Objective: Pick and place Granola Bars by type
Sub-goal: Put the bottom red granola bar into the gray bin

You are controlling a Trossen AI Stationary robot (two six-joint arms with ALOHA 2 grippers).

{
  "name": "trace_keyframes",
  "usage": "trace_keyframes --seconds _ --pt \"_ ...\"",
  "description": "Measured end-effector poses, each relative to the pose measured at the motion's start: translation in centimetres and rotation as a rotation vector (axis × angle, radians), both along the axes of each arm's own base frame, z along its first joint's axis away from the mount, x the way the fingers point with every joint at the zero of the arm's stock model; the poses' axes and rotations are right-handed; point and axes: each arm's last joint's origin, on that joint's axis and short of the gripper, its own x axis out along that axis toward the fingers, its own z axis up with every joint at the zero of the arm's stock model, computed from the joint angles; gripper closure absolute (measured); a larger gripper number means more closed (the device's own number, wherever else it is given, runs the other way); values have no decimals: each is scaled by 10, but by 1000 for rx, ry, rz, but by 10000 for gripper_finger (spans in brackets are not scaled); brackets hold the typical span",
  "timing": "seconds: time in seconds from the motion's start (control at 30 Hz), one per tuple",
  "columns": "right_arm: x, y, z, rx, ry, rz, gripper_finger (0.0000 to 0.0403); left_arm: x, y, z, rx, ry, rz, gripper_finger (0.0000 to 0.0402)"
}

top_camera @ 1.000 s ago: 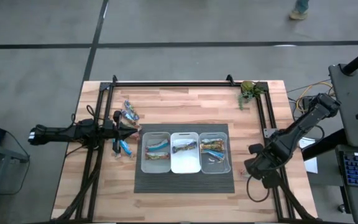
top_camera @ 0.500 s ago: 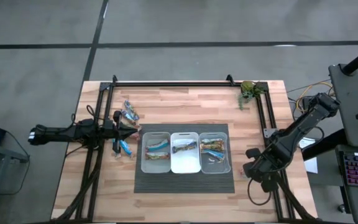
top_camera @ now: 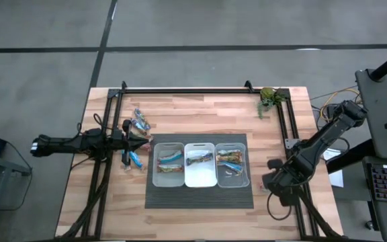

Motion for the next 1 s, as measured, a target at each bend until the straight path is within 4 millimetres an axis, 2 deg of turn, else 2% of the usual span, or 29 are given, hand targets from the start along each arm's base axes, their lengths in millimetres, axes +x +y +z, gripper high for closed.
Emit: trace_keyframes --seconds 0.2,0.4,0.77,1.0 --pt "-1 -2 -3 -26 0 -33 228 0 0 0 0 0 0 402" --pt "-3 -5 -13 -70 15 -75 190 0 0 0 0 0 0 402" --pt "1 -4 -35 -134 8 -81 163 0 0 0 0 0 0 402" --pt "0 -5 -34 -133 -17 -87 165 0 0 0 0 0 0 402"
